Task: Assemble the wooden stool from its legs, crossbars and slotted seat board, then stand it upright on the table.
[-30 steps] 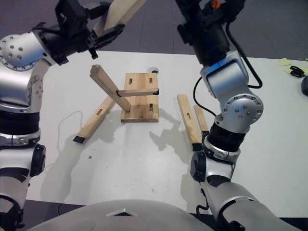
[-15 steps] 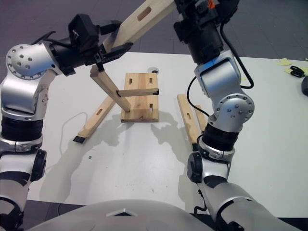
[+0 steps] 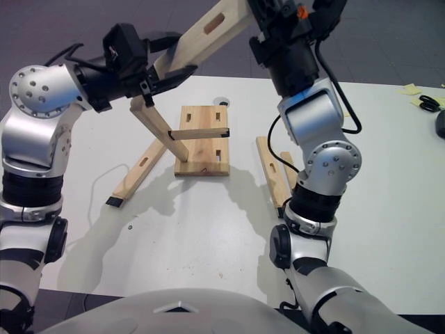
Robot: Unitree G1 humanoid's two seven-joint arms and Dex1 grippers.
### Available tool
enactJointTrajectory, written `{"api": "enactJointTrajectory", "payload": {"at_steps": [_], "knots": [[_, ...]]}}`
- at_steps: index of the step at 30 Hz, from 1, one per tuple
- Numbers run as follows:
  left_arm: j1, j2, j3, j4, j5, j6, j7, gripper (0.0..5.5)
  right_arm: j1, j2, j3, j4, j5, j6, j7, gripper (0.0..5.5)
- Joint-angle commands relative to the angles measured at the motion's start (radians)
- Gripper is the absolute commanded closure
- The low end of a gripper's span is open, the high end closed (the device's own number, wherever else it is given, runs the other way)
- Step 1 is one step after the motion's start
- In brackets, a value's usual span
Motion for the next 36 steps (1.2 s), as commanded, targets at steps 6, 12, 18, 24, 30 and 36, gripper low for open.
{"api": "enactJointTrajectory", "payload": {"at_steps": [6,12,18,24,30,36], "knots": [[0.011,0.001,-0.011,-0.006,0.021,0.005,0.000,3.41,0.017,-0.003,0.029,-0.015,-0.038,-0.012,0.018,4.47],[-0.107,-0.051,0.247,-0.004,-0.349,0.296,0.059,2.30,0.035,-0.011,0.007,-0.022,-0.082,-0.061,0.023,4.47],[-0.031,0.140,0.400,0.090,-0.616,0.560,-0.111,1.34,0.099,-0.057,-0.061,-0.041,-0.101,-0.085,0.010,4.47],[-0.012,0.296,0.248,0.313,-0.527,0.519,-0.436,0.26,0.147,-0.131,-0.121,-0.014,-0.099,-0.067,0.009,4.47],[-0.095,0.228,0.069,0.408,-0.428,0.466,-0.569,0.10,0.153,-0.176,-0.127,0.028,-0.110,-0.046,0.030,4.47],[-0.065,0.220,0.005,0.337,-0.394,0.474,-0.606,0.10,0.177,-0.200,-0.140,0.045,-0.127,-0.038,0.035,4.47]]}}
